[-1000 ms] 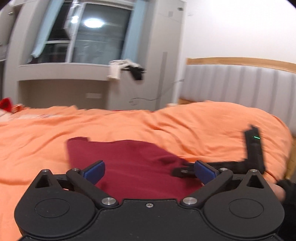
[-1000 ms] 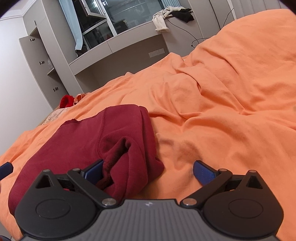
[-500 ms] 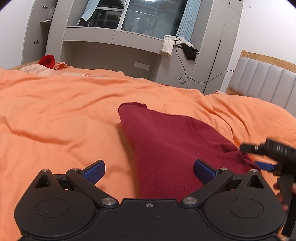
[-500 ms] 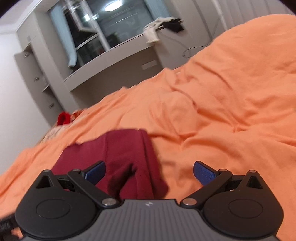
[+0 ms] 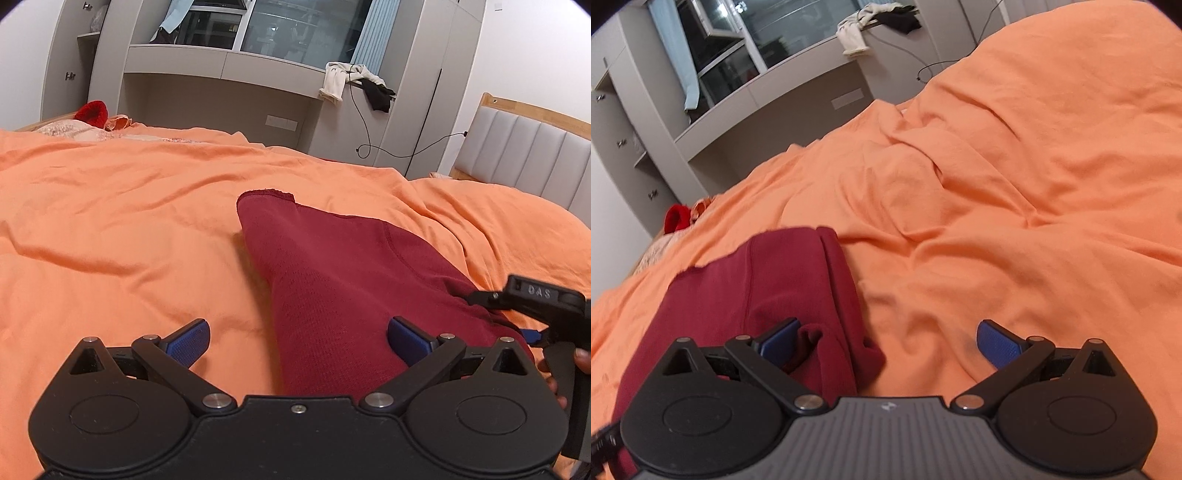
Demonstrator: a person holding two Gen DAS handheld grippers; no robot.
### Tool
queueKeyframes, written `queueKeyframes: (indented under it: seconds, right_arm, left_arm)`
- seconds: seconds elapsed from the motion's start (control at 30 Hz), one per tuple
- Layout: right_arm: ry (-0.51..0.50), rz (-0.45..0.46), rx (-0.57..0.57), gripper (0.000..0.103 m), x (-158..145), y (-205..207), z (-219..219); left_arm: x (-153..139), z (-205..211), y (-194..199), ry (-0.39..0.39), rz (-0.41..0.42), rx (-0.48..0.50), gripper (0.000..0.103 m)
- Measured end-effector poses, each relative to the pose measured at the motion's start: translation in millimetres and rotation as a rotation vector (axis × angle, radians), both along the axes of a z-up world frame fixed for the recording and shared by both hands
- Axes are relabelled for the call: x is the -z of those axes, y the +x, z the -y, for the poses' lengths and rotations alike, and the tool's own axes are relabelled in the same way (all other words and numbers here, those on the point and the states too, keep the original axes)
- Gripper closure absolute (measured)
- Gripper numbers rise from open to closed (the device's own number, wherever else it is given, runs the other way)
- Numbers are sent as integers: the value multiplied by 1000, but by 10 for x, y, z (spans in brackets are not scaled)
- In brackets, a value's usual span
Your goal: Fold small clothes
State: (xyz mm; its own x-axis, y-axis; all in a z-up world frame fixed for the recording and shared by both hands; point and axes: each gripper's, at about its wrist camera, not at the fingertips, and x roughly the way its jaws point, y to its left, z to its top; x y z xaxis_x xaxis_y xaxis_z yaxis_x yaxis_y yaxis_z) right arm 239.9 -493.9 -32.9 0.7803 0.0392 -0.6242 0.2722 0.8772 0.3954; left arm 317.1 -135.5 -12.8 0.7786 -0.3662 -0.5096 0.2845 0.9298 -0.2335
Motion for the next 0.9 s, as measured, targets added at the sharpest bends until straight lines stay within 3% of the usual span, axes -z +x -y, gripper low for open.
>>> queueKeyframes:
  seconds: [0.27,0.57,0.8,0.9]
  right_arm:
    - [-74,13,-64,0,6,-196,-42]
    - [-82,23,-70,0,-11,-248,-31]
    - [6,181,-89,0,-169,-311,32]
    - [56,204,-99,0,-143,-216,46]
  left_arm:
    - [16,9,15,-2,-5,0,0]
    - [21,13,18,-2,-5,1,0]
    - [21,-52,42,-52,1,16,1]
    - [-6,-125,51,-106,4,25,1]
